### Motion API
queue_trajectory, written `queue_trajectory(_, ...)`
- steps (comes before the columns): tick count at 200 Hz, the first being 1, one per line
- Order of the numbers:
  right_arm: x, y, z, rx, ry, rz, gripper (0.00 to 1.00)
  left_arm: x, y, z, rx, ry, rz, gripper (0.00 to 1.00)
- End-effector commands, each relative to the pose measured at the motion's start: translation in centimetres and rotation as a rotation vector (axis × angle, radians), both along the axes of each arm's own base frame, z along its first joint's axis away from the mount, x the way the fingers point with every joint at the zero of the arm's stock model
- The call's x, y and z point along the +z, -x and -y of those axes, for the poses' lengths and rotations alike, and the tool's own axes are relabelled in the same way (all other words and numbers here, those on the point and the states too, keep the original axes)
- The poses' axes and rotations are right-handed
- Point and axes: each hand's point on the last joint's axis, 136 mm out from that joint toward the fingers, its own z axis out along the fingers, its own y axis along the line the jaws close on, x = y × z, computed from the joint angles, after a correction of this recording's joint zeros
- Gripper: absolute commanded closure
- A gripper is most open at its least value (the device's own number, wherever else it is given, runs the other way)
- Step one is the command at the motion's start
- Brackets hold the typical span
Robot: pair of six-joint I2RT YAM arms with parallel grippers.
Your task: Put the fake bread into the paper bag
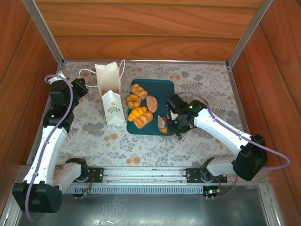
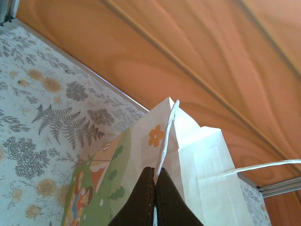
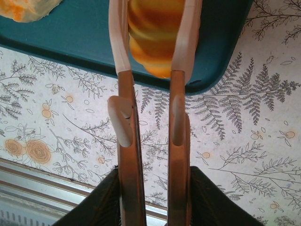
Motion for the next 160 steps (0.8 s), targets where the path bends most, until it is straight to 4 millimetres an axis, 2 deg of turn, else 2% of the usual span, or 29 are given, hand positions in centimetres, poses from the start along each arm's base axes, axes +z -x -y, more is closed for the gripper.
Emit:
queue_trajectory(1, 0.5, 0.0, 0.0, -0.002, -0.021, 0.022, 0.66, 1.4, 0.1, -0.3, 0.003, -0.006, 0.032, 1.0)
queue_trajectory(98, 6.6, -2.3, 0.0, -0.072, -0.111, 0.213, 0.73, 1.4, 0.1, -0.2, 0.003, -0.002, 0.033, 1.0)
queue_trajectory(160, 13.2, -4.9, -1.1, -0.096, -0.222, 0.393, 0.74, 1.4, 0.1, -0.2, 0.003, -0.001, 0.033, 1.0)
